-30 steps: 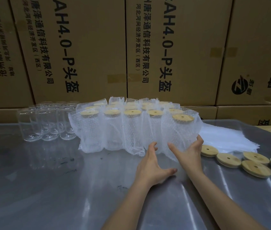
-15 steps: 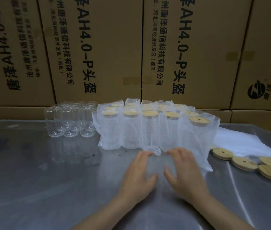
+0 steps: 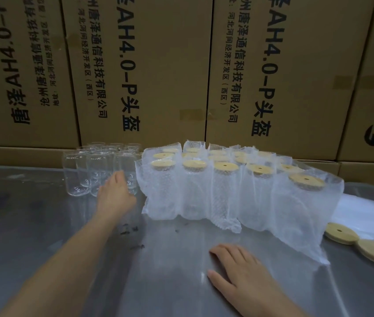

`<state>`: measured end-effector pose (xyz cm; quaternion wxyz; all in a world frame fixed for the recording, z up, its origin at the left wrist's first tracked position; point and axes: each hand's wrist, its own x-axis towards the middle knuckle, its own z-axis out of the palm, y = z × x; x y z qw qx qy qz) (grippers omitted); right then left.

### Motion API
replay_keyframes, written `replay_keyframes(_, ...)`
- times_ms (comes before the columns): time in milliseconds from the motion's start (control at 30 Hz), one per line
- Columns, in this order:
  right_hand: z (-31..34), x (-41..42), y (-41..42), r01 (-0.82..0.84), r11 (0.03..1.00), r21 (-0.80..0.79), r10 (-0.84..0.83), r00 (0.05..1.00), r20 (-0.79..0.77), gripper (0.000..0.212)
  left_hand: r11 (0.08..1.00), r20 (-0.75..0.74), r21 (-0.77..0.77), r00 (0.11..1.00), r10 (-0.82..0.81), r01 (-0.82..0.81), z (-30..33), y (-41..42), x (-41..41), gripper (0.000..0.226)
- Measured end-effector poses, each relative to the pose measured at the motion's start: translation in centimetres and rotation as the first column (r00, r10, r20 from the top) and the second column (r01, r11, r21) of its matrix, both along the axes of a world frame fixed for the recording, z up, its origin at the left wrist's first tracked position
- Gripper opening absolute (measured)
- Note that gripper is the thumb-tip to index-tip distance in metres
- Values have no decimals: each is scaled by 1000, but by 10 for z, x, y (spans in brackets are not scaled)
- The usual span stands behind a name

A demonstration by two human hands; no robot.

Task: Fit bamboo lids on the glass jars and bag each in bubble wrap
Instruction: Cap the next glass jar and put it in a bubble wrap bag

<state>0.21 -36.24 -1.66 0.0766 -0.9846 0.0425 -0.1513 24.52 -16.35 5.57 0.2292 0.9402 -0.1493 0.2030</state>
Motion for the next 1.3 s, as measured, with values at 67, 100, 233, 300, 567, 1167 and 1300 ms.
replay_keyframes(67,1,1,0,11,1000,-7,-11,1000,-12,51,996,-46,84,999,22,-18,12,-3,16,68)
replay_keyframes(100,2,2,-1,15,1000,-16,-15,1000,-5,51,992,-53,125,998,28,-21,17,-6,24,70)
replay_keyframes(233,8,1,8,23,997,-78,-18,998,55,44,967,-58,252,997,59,-43,35,-16,45,78)
replay_keyframes(300,13,0,11,46,999,-10,-45,998,53,45,948,-61,313,995,79,-56,40,-20,53,79)
replay_keyframes(567,16,-2,20,117,993,14,-117,993,24,48,887,-29,452,993,116,-90,41,-19,70,78)
replay_keyframes(1167,5,-6,3,18,995,98,-16,1000,-21,48,951,675,302,689,-265,69,-4,33,-44,12)
replay_keyframes(1300,6,-8,3,26,990,141,-33,998,49,48,957,697,244,657,-287,160,0,40,-97,29)
